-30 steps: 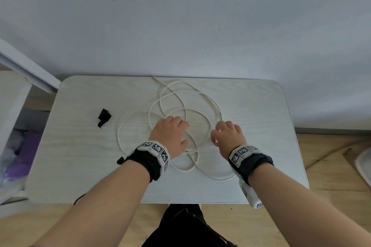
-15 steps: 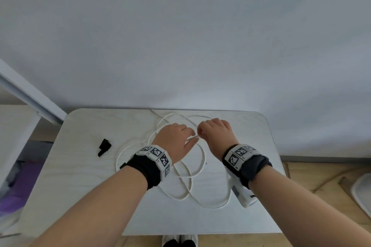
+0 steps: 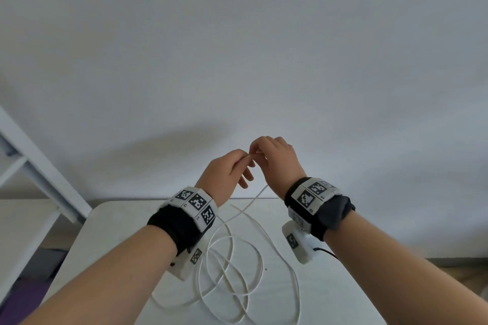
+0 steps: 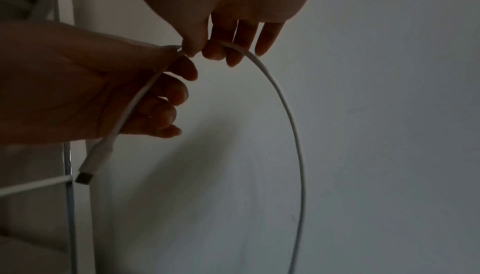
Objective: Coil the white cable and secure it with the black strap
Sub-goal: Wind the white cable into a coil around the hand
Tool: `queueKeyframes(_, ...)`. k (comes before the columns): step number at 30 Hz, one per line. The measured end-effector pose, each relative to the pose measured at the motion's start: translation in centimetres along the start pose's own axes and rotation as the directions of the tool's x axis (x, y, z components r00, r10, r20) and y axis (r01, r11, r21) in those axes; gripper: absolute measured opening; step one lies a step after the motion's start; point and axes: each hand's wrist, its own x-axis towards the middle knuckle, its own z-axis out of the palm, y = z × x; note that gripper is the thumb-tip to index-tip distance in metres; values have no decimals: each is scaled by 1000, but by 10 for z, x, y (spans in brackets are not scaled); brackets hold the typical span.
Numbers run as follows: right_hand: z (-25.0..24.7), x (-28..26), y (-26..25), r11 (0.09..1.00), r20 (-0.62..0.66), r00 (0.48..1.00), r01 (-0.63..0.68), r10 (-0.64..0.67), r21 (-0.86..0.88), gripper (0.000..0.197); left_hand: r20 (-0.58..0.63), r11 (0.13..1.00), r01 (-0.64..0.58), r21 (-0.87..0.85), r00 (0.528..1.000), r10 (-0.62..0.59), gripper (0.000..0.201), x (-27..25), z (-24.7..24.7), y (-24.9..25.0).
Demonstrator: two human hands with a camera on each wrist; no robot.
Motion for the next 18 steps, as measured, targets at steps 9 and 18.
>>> queueKeyframes(9,-49,31,-27,938,-84,992,-56,90,341,14,-23,936,-64,-345,998,60,28,15,-62,77)
queueKeyframes(18,-53,19,-1,897,73,982,-187,172,400,28,15,801,-85,-593,993,116,25,10,-116,120)
